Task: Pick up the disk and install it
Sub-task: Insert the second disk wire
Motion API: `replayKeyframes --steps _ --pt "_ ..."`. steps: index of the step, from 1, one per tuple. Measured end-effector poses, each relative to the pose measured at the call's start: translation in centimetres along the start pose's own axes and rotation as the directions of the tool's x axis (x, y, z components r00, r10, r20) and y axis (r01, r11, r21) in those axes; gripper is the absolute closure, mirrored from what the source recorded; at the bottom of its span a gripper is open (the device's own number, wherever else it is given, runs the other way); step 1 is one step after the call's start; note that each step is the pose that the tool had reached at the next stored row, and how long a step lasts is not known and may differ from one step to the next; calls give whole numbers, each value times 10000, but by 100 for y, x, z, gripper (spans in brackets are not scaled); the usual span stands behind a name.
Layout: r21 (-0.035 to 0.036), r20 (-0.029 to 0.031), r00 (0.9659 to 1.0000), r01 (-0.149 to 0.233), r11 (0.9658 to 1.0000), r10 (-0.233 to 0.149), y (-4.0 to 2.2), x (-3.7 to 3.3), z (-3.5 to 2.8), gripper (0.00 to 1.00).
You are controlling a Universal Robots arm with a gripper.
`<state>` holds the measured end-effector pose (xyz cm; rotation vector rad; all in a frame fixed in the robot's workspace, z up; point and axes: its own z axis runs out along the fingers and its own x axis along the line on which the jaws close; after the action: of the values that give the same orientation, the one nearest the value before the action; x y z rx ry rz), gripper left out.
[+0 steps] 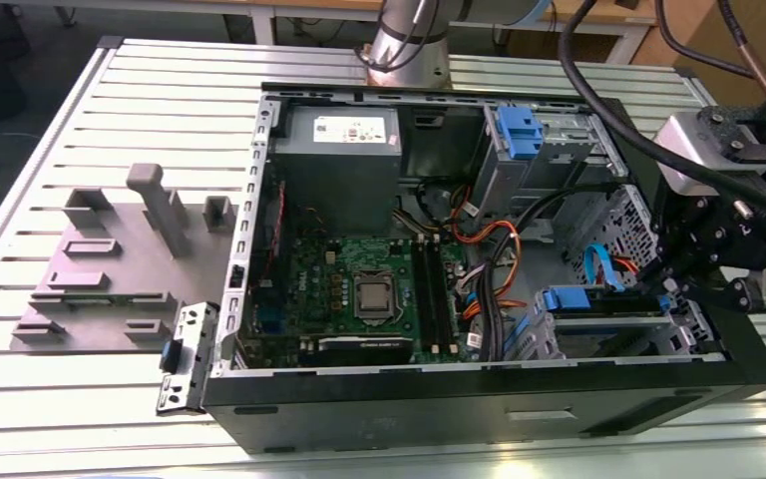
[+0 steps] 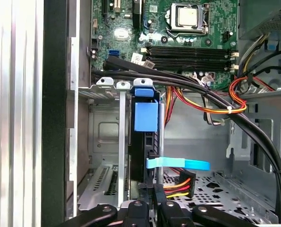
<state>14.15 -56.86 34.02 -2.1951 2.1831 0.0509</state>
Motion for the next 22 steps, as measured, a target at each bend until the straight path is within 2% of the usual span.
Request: replayKeyframes --steps 9,10,11,12,19,22 --pt "0 -7 10000 0 10000 0 0 3 7 82" --pt "0 -7 10000 0 10000 0 0 3 8 76" --pt "0 -9 10000 0 10000 0 0 3 7 76" --pt "0 -13 10000 0 10000 0 0 3 7 70" --pt "0 -28 10000 10 10000 -10 1 6 59 70" --pt "-1 -30 10000 15 10000 -15 3 6 61 70"
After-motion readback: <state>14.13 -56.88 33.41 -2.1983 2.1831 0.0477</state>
